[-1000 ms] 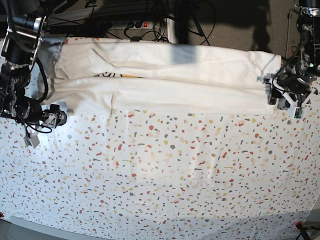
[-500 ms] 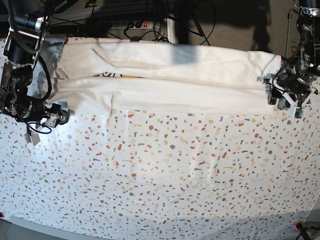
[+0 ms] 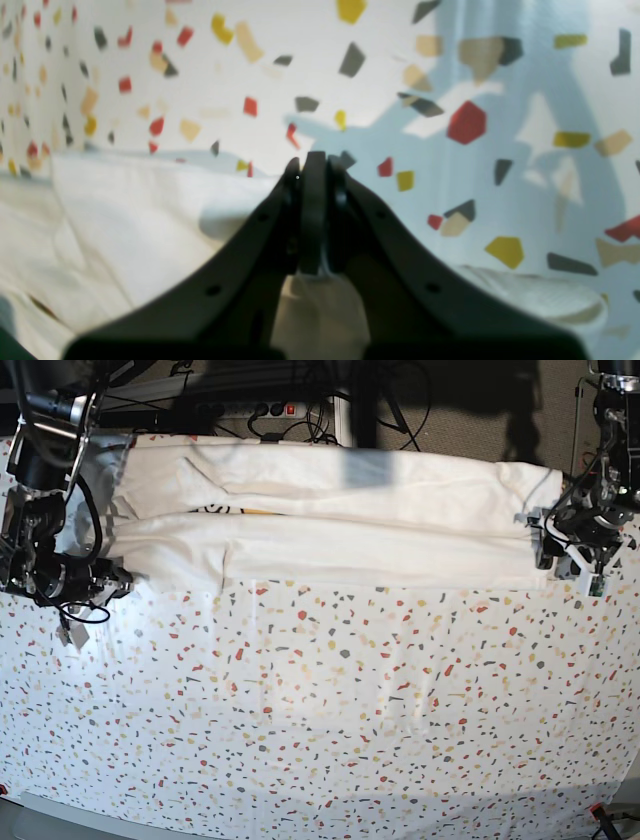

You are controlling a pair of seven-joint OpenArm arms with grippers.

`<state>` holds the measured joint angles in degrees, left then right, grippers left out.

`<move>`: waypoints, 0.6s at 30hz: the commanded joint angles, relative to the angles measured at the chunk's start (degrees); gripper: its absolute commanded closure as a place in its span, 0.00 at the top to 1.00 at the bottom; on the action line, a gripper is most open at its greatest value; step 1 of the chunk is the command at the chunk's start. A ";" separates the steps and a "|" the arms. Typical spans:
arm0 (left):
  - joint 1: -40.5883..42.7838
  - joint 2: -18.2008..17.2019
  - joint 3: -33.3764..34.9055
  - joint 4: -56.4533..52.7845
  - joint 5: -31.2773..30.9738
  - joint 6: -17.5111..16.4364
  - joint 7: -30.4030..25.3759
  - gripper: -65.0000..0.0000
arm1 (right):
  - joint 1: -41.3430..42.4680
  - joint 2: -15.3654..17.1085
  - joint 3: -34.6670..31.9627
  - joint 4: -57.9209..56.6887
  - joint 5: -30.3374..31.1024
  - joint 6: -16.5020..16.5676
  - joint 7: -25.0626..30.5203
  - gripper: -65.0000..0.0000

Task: Fold the T-shirt properly
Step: 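Grasp the shirt's sleeve end with the right gripper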

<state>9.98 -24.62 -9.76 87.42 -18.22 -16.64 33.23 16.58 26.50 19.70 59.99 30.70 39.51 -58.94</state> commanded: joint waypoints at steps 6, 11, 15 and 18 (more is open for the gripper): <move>-0.61 -0.96 -0.50 1.14 -0.24 0.20 -1.05 0.53 | -3.17 0.76 0.15 11.78 -1.84 0.49 3.80 0.00; -0.61 -0.96 -0.50 1.14 -0.28 0.20 -1.09 0.53 | -12.70 0.66 0.15 26.34 -1.95 0.49 7.98 0.00; -0.61 -0.96 -0.50 1.14 -0.28 0.20 -1.07 0.53 | -19.67 0.63 0.15 34.88 -1.92 0.49 11.02 0.00; -0.61 -0.96 -0.50 1.14 -0.26 0.20 -1.07 0.53 | -24.39 0.61 0.15 39.47 -1.88 0.49 14.27 0.00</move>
<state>10.00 -24.60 -9.76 87.46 -18.20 -16.62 33.26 -8.64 26.20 19.40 98.50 28.16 39.75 -45.89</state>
